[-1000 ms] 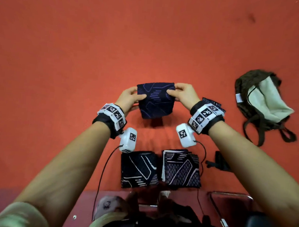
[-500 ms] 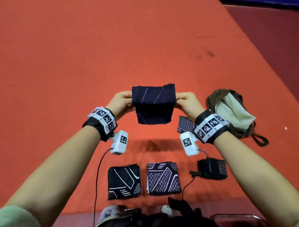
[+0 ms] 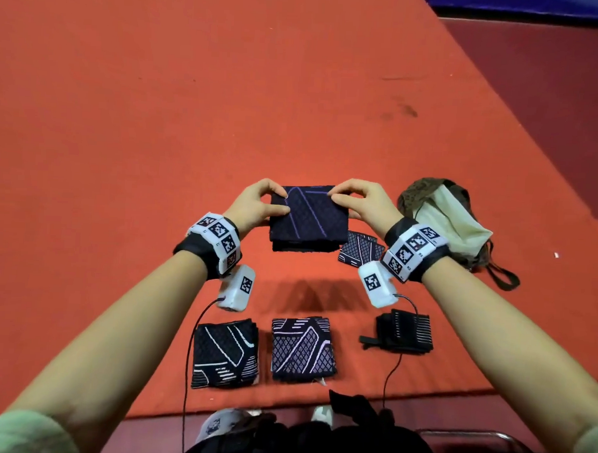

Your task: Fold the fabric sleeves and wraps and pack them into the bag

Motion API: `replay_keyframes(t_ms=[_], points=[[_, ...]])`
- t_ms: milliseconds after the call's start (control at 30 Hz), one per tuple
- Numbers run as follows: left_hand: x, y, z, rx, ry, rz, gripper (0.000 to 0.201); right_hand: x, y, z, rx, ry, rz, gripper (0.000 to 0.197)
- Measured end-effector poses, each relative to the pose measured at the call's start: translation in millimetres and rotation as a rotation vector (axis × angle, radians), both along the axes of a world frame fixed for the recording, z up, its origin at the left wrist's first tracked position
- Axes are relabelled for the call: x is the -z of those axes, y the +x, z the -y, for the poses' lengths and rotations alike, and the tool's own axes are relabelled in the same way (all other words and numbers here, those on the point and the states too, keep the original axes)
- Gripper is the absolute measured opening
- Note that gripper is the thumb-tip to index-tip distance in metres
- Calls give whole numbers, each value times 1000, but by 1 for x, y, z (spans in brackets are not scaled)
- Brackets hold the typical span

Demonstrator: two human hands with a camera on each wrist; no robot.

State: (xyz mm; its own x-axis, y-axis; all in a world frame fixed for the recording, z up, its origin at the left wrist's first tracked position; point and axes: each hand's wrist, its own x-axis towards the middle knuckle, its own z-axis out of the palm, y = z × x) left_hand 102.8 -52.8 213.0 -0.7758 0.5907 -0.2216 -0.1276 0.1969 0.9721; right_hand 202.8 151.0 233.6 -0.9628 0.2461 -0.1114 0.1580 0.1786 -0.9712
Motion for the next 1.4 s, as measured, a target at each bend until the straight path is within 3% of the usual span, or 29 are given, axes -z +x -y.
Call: replay_keyframes(t_ms=[67,133,200,333,433,567,700,767,1000,1233,1400], points=[[-2,5,-3,-33,102,15,28,1,-2,0,58,-130,-13,22],[-4,9,-5,-91,222,86,34,2,-4,1,50,-247,71,15],[-3,11,-8,-172,283,162,40,6,-5,0,51,-239,160,26],[8,17,-14,-337,154,188,21,14,-4,-3,87,-103,141,13],[19,23,-16,-321,66,259,26,26,-2,-3,94,-92,103,5],[33,29,-20,-360,57,383,21,45,4,-7,102,-93,132,18],[45,39,-29,-378,151,389,26,61,10,-13,325,-5,216,36],[49,43,-32,-385,187,389,24,65,14,-15,366,-69,236,43],[55,46,-32,-328,204,369,32,61,17,-22,323,-258,219,22],[70,53,-24,-374,160,482,34,76,23,-18,238,-127,190,18],[84,63,-18,-394,102,471,37,100,33,-15,239,-109,240,29]])
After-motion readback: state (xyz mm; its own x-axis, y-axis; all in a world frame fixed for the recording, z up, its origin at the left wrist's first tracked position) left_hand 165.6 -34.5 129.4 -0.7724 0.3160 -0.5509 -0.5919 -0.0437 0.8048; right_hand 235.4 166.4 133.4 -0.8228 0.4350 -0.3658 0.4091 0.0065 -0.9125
